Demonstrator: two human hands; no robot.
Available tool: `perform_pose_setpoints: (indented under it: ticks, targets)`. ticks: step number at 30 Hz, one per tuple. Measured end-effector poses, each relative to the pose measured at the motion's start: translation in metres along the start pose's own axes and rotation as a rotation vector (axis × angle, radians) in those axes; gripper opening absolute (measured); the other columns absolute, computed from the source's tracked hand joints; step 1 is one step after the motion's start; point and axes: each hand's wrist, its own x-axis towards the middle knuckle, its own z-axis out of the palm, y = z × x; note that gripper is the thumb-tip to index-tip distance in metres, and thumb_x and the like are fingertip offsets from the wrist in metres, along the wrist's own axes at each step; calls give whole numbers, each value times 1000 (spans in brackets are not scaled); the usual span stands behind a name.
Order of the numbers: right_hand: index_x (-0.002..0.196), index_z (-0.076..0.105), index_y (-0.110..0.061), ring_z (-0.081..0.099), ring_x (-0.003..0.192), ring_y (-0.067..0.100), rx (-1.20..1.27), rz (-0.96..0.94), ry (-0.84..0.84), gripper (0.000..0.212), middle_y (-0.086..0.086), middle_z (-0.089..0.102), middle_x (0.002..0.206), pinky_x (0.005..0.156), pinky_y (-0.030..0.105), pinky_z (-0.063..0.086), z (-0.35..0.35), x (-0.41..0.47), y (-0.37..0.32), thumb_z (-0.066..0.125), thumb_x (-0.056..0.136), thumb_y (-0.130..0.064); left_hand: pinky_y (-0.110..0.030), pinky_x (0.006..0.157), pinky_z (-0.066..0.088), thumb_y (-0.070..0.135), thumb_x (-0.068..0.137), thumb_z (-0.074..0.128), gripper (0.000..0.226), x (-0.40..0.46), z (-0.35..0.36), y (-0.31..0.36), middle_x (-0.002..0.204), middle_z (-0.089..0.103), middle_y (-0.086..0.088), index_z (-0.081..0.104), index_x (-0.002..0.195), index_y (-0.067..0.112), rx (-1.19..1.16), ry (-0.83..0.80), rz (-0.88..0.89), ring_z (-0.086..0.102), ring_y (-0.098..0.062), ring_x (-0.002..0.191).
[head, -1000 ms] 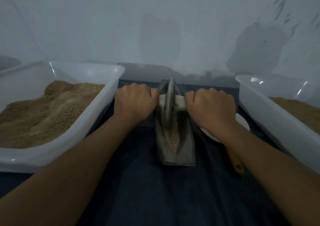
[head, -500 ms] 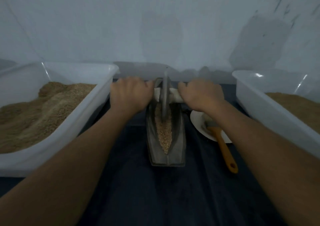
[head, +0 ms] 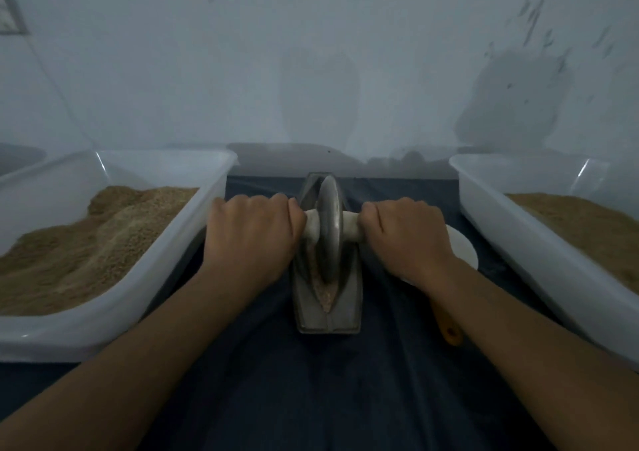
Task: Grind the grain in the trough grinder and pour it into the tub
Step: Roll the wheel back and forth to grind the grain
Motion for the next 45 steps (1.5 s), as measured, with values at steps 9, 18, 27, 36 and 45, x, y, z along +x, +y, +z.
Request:
perform_pose_setpoints:
  ticks: [9, 18, 27, 36, 45]
  targets:
    - [88, 36, -14, 39, 70, 22, -52, -51, -338, 20, 11, 46, 86, 56, 32, 28, 27, 78, 19, 30, 103, -27, -35, 60, 42, 10, 97, 38, 25, 54, 58, -9, 79, 65, -19, 59, 84, 8, -41, 106, -64, 67, -35, 71]
    - [69, 39, -19, 37, 59, 19, -145, 93, -180, 39, 0, 42, 68, 55, 32, 28, 22, 70, -4, 26, 101, -38, -44, 63, 43, 20, 102, 48, 13, 60, 73, -18, 100, 62, -23, 53, 110, 10, -159, -28, -111, 64, -44, 90]
    - [71, 44, -15, 29, 49, 17, -207, -16, 8, 34, -1, 35, 59, 50, 27, 20, -16, -5, -25, 21, 96, -15, -33, 56, 27, 18, 94, 51, 10, -4, 20, -7, 73, 45, 0, 45, 86, 18, -143, 78, -13, 49, -25, 63]
    - [58, 37, -20, 21, 40, 13, -109, 22, 244, 45, -6, 31, 48, 51, 25, 7, -23, -16, -25, 28, 100, -35, -31, 54, 23, 31, 97, 29, 28, -19, 15, -11, 62, 43, 7, 40, 72, 22, -363, 191, -130, 36, -18, 53]
    - [74, 43, -23, 53, 84, 26, 3, 106, -497, 32, 1, 46, 76, 77, 39, 40, 40, 97, 20, 33, 103, -32, -44, 78, 45, 24, 106, 35, 29, 83, 60, -20, 120, 64, -19, 59, 120, 14, -87, -147, -51, 64, -42, 108]
